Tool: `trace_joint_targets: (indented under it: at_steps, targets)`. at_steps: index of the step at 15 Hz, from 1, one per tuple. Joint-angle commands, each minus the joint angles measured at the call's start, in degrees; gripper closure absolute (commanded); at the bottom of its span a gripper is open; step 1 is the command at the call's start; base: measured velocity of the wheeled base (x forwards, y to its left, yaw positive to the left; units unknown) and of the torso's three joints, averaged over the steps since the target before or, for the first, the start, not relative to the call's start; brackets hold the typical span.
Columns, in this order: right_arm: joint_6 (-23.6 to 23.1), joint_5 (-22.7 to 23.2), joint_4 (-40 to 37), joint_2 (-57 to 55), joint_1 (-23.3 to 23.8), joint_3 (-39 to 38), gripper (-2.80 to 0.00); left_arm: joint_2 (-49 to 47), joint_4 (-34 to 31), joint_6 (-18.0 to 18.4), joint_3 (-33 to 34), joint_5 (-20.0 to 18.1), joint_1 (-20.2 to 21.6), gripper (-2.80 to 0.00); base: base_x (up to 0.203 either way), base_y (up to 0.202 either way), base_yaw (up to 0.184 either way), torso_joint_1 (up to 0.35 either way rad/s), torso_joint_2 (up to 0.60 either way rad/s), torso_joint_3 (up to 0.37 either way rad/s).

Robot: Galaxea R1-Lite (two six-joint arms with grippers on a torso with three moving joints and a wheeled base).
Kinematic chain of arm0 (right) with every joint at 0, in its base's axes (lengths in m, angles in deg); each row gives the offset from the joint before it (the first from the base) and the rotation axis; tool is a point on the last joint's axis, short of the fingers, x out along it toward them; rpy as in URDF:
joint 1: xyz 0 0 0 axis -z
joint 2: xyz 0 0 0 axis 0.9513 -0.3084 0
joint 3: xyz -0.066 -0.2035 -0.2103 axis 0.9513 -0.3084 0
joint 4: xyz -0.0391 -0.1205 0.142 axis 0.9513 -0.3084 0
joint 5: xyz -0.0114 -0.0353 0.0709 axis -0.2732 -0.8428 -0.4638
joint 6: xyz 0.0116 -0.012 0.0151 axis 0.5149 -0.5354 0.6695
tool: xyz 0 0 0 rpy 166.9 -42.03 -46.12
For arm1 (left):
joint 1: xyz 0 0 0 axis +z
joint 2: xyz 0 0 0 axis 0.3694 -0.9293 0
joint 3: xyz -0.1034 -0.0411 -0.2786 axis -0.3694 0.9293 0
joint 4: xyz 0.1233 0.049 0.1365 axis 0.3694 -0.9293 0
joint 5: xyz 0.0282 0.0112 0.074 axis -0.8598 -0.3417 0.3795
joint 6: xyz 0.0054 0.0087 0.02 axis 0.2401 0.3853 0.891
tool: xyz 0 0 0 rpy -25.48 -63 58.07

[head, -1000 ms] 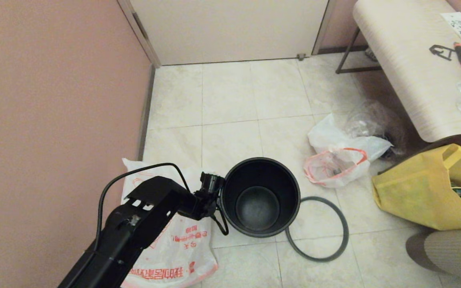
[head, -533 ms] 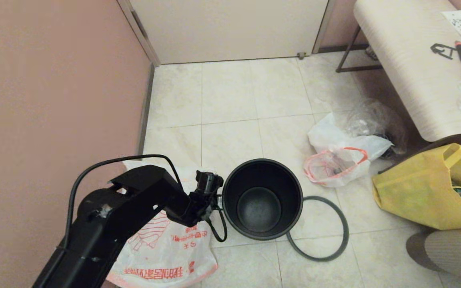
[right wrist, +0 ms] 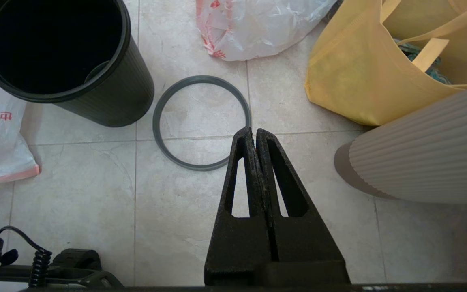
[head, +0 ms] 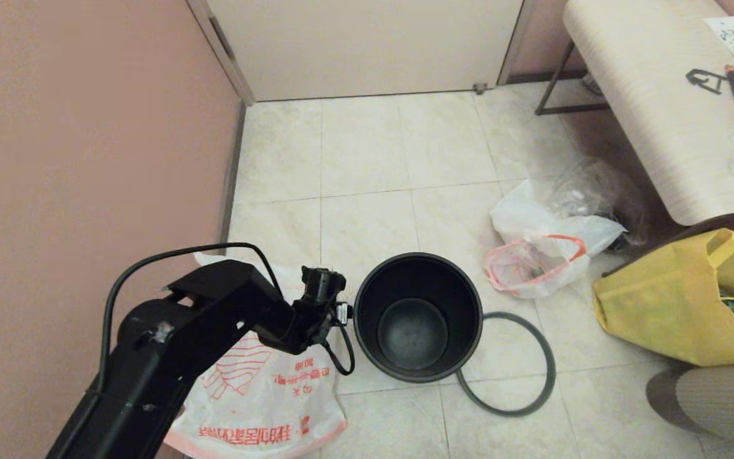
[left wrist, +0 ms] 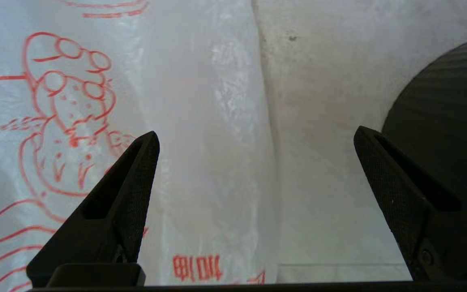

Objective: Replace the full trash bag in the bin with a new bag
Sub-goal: Pick up a new trash bag

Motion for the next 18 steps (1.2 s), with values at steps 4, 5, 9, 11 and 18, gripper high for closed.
trace_joint_targets:
  at_steps: [4, 5, 9, 11, 18]
  targets:
    - [-0.03, 0.02, -0.04, -0.10, 0.00, 0.00, 0.00, -9.84, -9.90, 0.76, -18.12, 2.63, 2.14, -2.80, 0.000, 0.000, 0.000, 0.000, 0.00, 0.000]
    - [-0.03, 0.02, -0.04, -0.10, 0.00, 0.00, 0.00, -12.09, -12.73, 1.00, -22.84, 3.38, 2.56, -2.80, 0.000, 0.000, 0.000, 0.000, 0.00, 0.000]
    - [-0.03, 0.02, -0.04, -0.10, 0.00, 0.00, 0.00, -16.42, -16.86, 4.90, -27.39, 4.83, 2.92, -2.80, 0.000, 0.000, 0.000, 0.000, 0.00, 0.000]
    - [-0.03, 0.02, -0.04, -0.10, 0.00, 0.00, 0.00, -17.47, -16.81, 6.09, -27.39, 4.87, 2.92, -2.80, 0.000, 0.000, 0.000, 0.000, 0.00, 0.000]
    - [-0.03, 0.02, -0.04, -0.10, 0.00, 0.00, 0.00, -19.90, -16.78, 7.50, -27.39, 8.35, 3.80, 0.00, 0.000, 0.000, 0.000, 0.000, 0.00, 0.000]
